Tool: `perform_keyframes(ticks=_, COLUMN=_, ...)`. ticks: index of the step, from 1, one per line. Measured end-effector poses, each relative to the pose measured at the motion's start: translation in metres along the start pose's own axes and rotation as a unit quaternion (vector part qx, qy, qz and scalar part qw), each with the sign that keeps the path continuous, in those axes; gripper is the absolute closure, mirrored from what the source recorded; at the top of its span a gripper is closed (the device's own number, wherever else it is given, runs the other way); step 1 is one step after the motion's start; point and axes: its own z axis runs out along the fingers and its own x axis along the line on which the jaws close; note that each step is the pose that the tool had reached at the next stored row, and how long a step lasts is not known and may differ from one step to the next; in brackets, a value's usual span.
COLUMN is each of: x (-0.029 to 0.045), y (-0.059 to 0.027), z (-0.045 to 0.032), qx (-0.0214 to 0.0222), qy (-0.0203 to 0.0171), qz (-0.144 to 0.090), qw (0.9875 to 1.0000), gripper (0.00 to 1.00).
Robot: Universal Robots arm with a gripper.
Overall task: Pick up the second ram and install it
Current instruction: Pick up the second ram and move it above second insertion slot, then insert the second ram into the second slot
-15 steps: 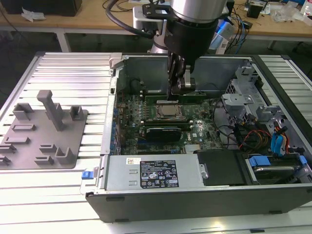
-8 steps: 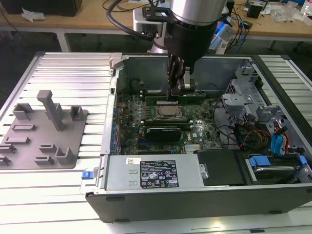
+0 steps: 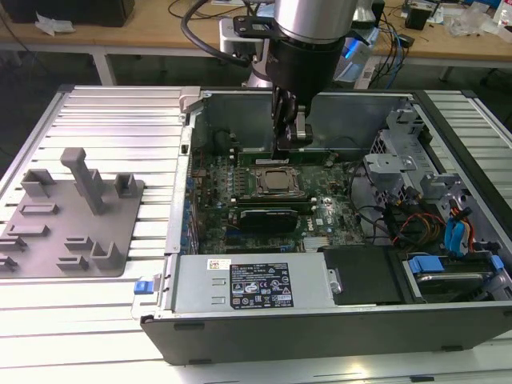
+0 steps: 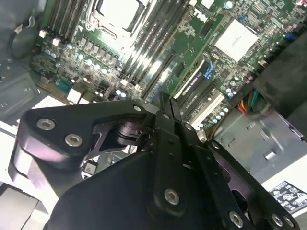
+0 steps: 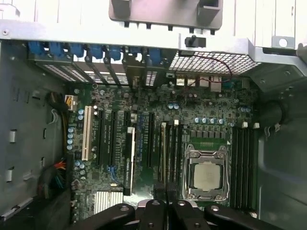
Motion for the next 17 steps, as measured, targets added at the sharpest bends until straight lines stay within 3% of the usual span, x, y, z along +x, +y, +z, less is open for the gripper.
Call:
perform_keyframes(ticks=6, x=-0.0079, y=-0.001, z=0.0118, qx=0.0025, qy=0.0002, qz=-0.001, qw=1.0, gripper=0.91)
perform_keyframes(ticks=8, x=-0.0163, y=-0.0016, z=0.0163, qx=0.0027, qy=0.0002, qz=-0.001, qw=1.0, gripper=0.91)
perform_keyframes(ticks=13, x=-0.0278, y=-0.0032, z=0.0352, qx=0.0027, qy=0.0003, qz=-0.001, qw=1.0, gripper=0.91)
perform_keyframes(ticks=17, x=-0.0287, y=-0.0033, z=0.0365, qx=0.0027, qy=0.0003, qz=-0.001, qw=1.0, gripper=0.91)
